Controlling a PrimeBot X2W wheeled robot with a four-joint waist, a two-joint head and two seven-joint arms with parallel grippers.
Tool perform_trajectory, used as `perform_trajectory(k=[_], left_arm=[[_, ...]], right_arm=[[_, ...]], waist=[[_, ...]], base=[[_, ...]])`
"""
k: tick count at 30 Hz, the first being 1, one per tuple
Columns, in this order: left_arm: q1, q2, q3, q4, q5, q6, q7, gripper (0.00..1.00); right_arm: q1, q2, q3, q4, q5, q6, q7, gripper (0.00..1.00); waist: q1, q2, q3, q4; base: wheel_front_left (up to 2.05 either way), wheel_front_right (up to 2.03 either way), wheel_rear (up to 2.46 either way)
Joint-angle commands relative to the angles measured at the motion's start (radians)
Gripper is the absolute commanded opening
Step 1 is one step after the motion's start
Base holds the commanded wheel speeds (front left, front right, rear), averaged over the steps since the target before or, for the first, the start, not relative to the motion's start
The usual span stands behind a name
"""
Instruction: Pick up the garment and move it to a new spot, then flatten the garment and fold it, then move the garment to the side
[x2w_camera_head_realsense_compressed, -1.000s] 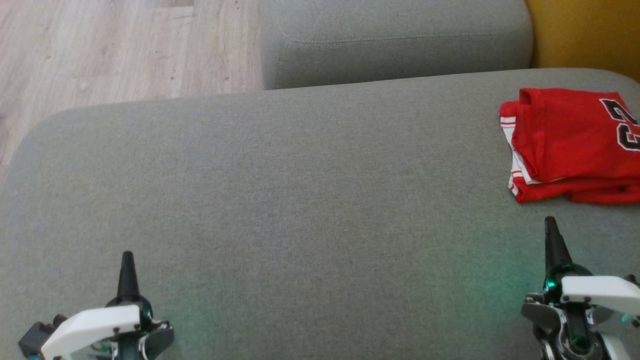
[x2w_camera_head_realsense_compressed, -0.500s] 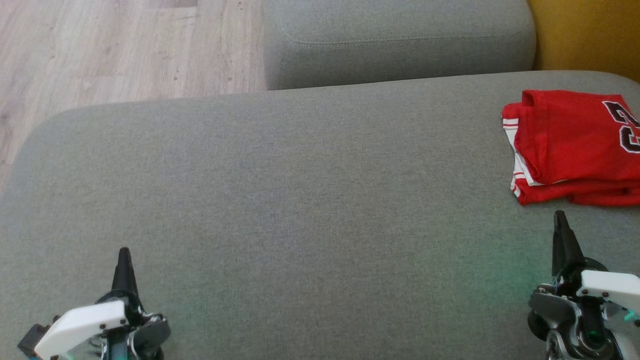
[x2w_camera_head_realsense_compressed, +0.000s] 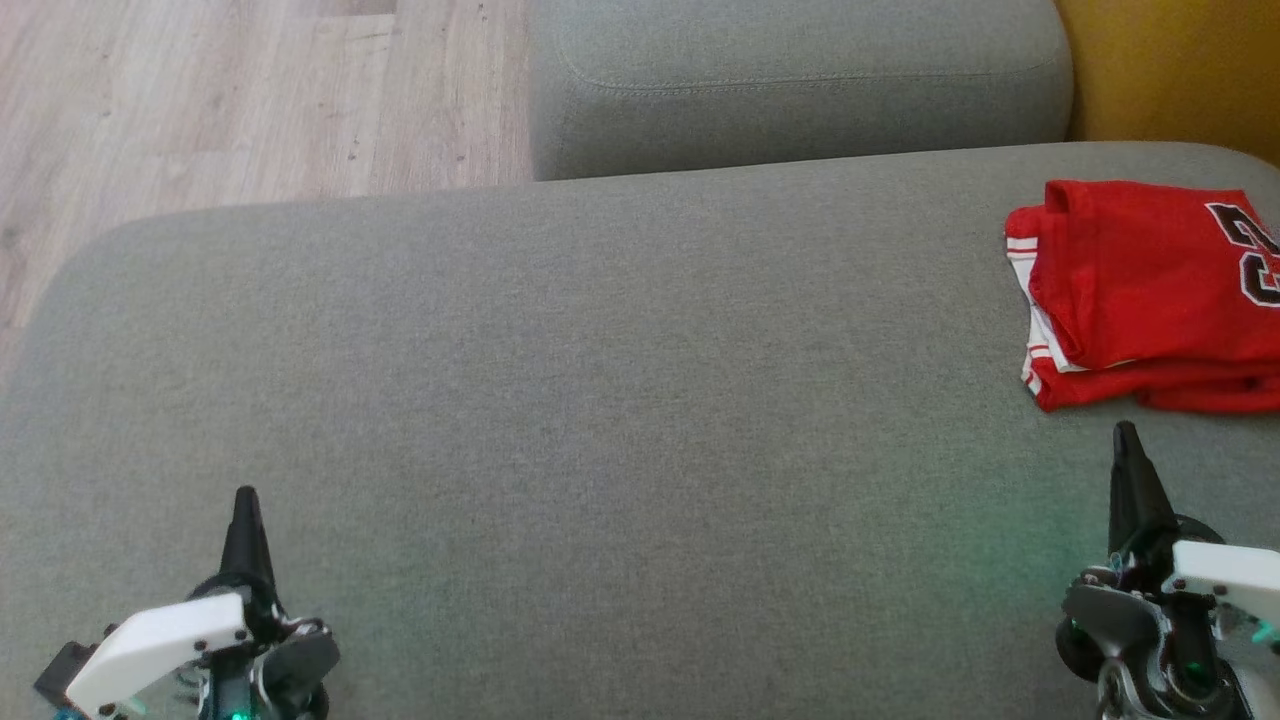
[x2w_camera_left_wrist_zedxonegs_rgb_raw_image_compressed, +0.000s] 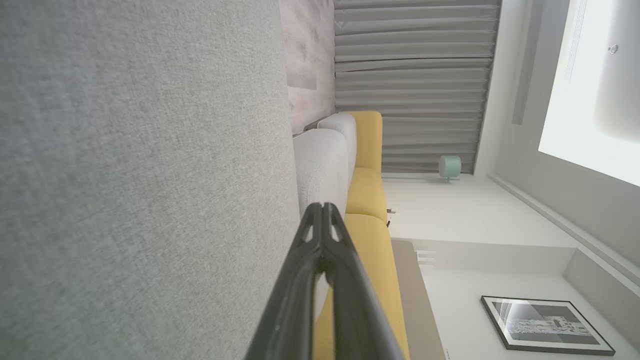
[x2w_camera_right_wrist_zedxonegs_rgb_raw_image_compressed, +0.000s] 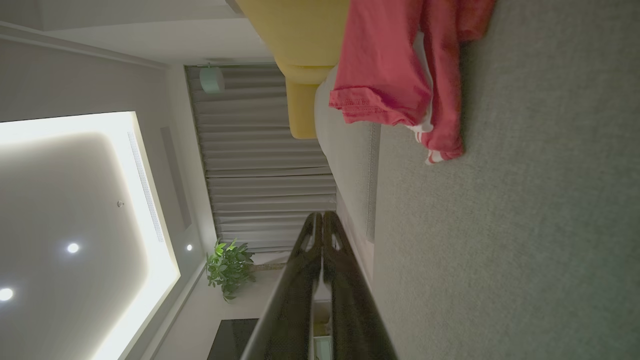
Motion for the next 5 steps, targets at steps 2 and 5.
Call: perform_trajectory(k=[2, 5], left_arm=[[-0.049, 0.01, 0.036, -0.028, -0.004, -0.007, 0.007, 0.0], [-0.049, 0.009, 0.037, -0.028, -0.004, -0.007, 0.007, 0.0]], right_arm=[[-0.053, -0.01, 0.018, -0.039, 0.001, -0.001, 0.006, 0.0], [-0.053, -0.009, 0.017, -0.039, 0.0, -0.001, 0.007, 0.0]], waist=[[0.0, 0.0, 0.0, 0.0], [0.0, 0.0, 0.0, 0.0]], base=[[0.0, 0.0, 0.0], [0.0, 0.0, 0.0]])
